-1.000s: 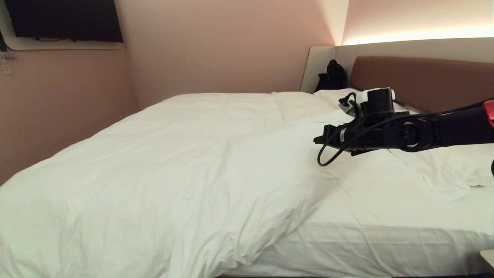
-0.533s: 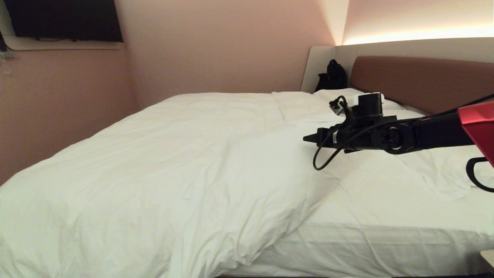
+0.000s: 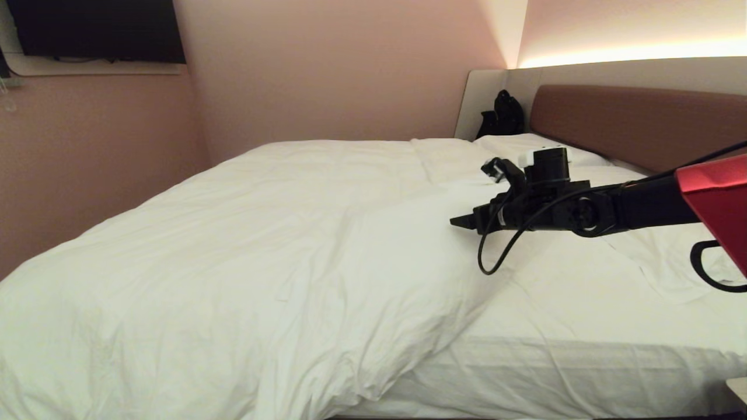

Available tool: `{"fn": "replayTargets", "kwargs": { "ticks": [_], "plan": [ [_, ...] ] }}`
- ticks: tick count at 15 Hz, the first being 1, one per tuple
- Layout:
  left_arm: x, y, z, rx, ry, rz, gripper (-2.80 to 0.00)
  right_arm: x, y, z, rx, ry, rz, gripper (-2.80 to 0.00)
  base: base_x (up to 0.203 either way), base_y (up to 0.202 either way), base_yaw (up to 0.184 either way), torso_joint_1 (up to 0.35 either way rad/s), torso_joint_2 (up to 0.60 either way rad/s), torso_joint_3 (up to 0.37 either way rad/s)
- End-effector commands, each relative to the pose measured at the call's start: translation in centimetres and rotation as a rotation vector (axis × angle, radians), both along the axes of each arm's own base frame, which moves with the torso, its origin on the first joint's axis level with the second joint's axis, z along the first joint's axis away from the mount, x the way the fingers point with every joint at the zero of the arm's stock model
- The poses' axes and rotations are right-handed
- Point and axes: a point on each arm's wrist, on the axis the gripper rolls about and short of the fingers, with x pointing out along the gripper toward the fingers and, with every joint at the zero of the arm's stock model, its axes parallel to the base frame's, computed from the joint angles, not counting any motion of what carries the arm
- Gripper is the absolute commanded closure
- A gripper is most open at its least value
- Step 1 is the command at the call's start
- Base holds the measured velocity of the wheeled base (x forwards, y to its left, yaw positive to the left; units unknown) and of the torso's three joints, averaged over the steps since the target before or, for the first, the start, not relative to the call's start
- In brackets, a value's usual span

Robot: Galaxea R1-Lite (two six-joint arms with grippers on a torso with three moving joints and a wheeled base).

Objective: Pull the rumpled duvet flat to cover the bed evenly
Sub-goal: Hold the folded corner of the quilt

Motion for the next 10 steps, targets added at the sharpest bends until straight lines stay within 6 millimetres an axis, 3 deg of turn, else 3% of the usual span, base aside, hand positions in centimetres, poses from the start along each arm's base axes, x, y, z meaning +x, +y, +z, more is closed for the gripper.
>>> {"fn": "replayTargets", "kwargs": {
  "ticks": [1, 2, 5, 8, 10],
  "plan": [
    [0.0, 0.0, 0.0, 0.000, 0.001, 0.001, 0.00, 0.9, 0.6, -1.7, -0.182, -0.115, 0.108, -2.80, 0.000, 0.000, 0.000, 0.000, 0.00, 0.000],
    [0.0, 0.0, 0.0, 0.000, 0.000, 0.001, 0.00, 1.0, 0.7, -1.9, -0.183, -0.117, 0.110, -2.80, 0.000, 0.000, 0.000, 0.000, 0.00, 0.000],
    [0.0, 0.0, 0.0, 0.000, 0.002, 0.001, 0.00, 2.8, 1.4, -7.0, -0.203, -0.069, 0.126, -2.80, 0.000, 0.000, 0.000, 0.000, 0.00, 0.000],
    [0.0, 0.0, 0.0, 0.000, 0.000, 0.001, 0.00, 4.2, 1.8, -10.2, -0.208, -0.042, 0.130, -2.80, 0.000, 0.000, 0.000, 0.000, 0.00, 0.000],
    [0.0, 0.0, 0.0, 0.000, 0.001, 0.001, 0.00, 4.9, 2.0, -11.3, -0.207, -0.034, 0.130, -2.80, 0.000, 0.000, 0.000, 0.000, 0.00, 0.000]
  ]
}}
